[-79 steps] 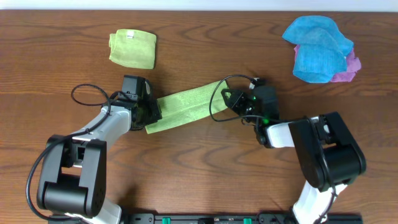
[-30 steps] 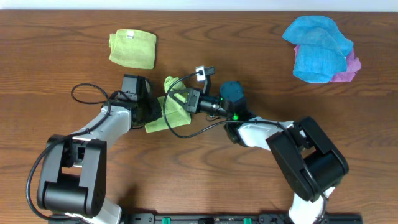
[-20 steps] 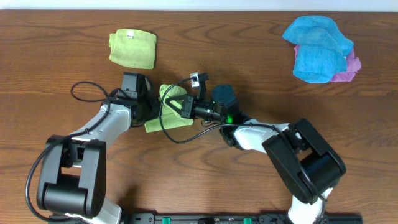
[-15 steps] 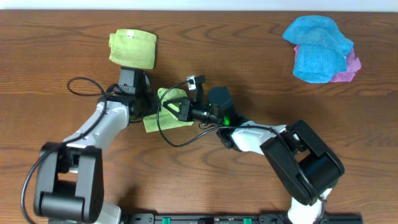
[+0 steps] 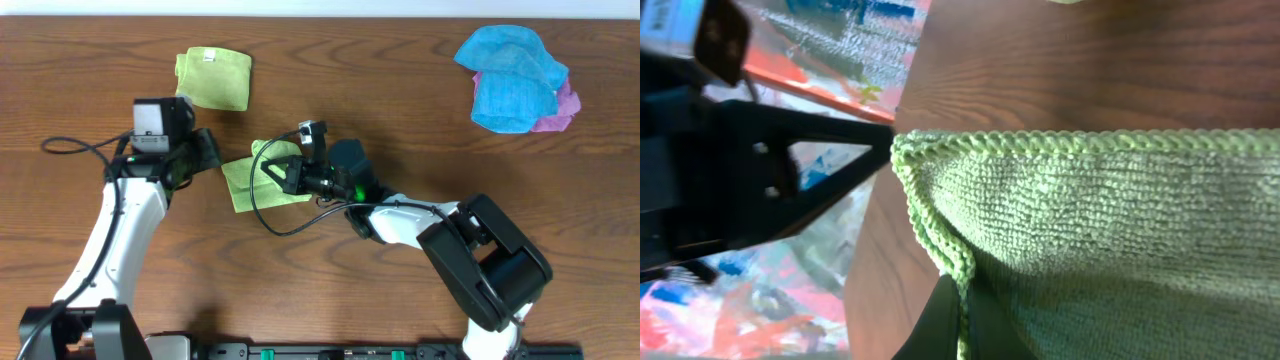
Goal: Fold the cloth
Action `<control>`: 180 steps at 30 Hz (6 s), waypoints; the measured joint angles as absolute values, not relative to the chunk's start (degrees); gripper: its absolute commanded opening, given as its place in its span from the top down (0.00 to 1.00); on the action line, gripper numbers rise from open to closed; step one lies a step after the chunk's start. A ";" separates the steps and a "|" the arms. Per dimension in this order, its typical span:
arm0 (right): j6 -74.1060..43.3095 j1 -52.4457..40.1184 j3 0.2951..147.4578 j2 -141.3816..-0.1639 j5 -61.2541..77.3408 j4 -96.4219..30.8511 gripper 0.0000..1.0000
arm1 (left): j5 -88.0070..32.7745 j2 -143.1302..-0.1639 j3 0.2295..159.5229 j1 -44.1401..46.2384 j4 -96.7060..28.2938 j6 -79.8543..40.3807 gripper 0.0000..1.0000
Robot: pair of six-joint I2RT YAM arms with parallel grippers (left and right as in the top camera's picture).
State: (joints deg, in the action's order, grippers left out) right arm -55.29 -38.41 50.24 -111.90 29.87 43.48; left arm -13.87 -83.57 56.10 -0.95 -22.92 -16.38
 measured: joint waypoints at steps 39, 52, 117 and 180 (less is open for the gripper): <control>-46.24 -43.31 65.71 -122.43 24.77 28.56 0.94 | -13.52 -75.94 56.10 -3.33 -24.03 -16.03 0.94; -46.00 -46.44 65.93 -122.43 28.29 27.27 0.64 | -13.52 -75.94 56.10 -3.62 -24.05 -16.03 0.94; -12.29 -8.45 20.49 -30.50 17.02 -30.72 0.01 | -40.21 -70.72 47.72 -10.76 -36.84 -15.09 0.05; -19.09 -8.38 18.87 -28.42 17.10 -32.75 0.01 | -41.25 -91.39 21.93 -4.16 30.92 -48.23 0.05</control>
State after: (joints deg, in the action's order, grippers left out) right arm -19.09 -8.38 18.87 -28.42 17.10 -32.75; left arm -41.25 -91.39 21.93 -4.16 30.92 -48.23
